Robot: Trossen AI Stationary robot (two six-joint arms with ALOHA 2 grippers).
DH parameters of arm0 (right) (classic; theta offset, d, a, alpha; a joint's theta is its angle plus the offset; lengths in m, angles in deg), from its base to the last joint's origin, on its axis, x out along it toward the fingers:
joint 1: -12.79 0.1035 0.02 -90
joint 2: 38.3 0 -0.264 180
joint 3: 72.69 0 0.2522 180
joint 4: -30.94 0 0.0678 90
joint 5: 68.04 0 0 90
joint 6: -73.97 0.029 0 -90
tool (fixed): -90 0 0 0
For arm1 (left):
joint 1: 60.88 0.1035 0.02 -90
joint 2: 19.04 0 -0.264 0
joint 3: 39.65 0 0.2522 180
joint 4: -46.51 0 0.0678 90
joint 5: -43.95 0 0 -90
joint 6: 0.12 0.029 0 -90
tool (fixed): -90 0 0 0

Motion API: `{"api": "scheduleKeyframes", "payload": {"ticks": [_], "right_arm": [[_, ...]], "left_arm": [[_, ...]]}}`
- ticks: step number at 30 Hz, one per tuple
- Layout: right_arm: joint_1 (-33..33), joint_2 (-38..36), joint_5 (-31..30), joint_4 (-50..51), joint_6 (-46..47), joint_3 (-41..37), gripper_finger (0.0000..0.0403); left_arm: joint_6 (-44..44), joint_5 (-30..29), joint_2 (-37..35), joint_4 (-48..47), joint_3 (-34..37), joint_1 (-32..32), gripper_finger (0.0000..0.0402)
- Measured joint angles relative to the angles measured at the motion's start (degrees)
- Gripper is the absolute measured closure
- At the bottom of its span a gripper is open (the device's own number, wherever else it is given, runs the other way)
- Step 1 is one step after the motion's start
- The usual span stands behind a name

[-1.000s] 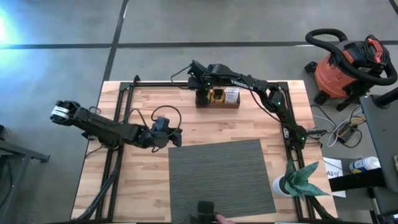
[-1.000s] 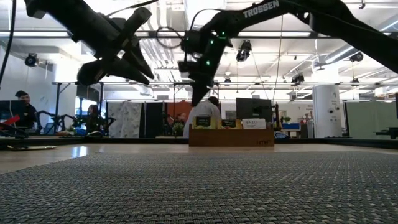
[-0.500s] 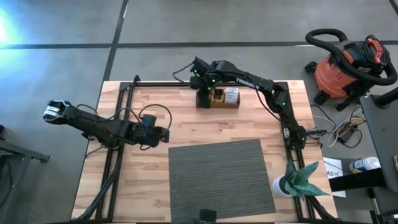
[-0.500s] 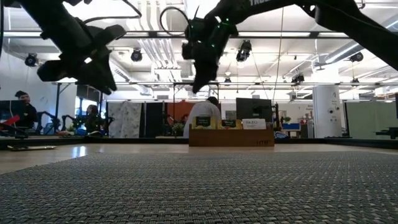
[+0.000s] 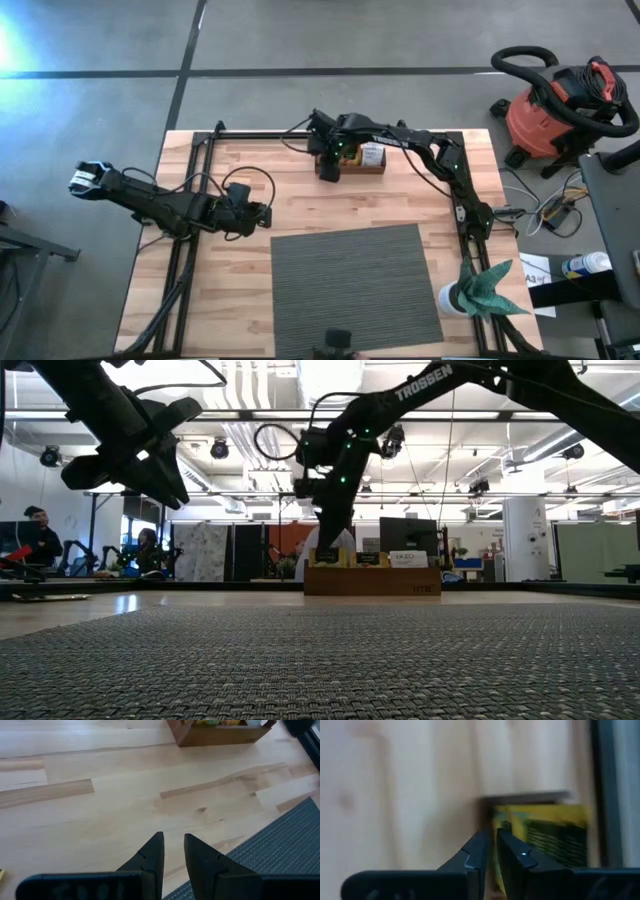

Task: Pick & Place Tea
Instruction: Put the yellow tea bag into the left section of the wooden organizer

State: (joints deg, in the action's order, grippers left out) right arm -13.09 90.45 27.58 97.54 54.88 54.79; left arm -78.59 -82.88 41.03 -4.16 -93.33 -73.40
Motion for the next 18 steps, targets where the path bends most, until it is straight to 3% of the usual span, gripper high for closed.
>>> {"api": "scheduleKeyframes", "payload": {"ticks": [5, 10, 18], "right_arm": [[-0.17, 0.0, -10.56, -2.5, -1.2, -1.63, 0.0365], [-0.96, -0.05, -11.3, -3.01, 0.16, -1.68, 0.0365], [-0.88, -5.23, 7.42, -5.22, 1.23, -0.29, 0.0365]], "left_arm": [[-0.11, 0.23, 0.0, -0.02, 0.0, 0.0, 0.0331], [0.34, 1.04, 0.0, -0.73, 0.0, 0.0, 0.0331], [-4.24, 8.4, 0.0, -11.08, 0.0, -0.01, 0.0331]]}}
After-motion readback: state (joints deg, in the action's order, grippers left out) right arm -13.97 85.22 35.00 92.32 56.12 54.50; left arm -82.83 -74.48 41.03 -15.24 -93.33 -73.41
